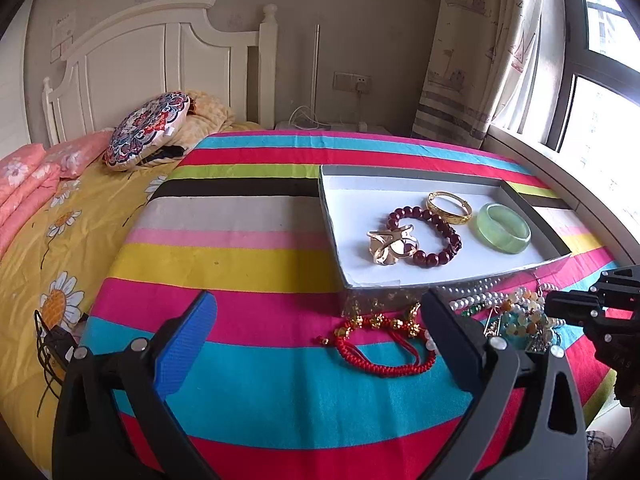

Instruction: Organize jewelry

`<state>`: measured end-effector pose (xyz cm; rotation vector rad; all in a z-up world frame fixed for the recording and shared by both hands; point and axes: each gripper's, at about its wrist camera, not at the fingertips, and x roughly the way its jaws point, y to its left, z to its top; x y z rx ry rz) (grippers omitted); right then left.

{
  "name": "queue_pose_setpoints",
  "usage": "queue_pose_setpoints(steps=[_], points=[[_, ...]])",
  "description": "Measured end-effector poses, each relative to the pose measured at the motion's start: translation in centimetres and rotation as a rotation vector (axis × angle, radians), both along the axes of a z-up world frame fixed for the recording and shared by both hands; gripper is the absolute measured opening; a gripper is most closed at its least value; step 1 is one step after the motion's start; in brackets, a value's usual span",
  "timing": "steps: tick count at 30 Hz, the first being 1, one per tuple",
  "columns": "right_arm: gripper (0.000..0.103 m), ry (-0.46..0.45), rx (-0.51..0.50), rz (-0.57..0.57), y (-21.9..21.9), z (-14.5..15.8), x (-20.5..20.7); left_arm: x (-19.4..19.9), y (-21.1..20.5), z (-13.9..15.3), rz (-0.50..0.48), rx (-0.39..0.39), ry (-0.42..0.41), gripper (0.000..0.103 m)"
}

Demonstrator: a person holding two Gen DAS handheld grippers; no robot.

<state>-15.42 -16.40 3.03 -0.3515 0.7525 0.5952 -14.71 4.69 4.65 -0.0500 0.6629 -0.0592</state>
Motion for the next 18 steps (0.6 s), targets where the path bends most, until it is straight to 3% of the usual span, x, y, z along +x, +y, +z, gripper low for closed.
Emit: queue_pose_setpoints(steps=[4, 13, 18], points=[[0.016, 0.002, -0.013, 0.047, 0.6, 0.0, -0.4, 0.0, 0.0, 0.0, -0.001, 0.0, 0.002, 0.101], [0.016, 0.01, -0.229, 0.243, 4.6, -1.3, 0.3, 0.0, -0.1, -0.1, -0.016, 0.002, 0.001, 0.101], [0.015, 0.096, -0.25, 0.353, 4.9, -1.0, 2.0, 0.1, 0.0, -0.2, -0.022, -0.009, 0.01, 0.101]])
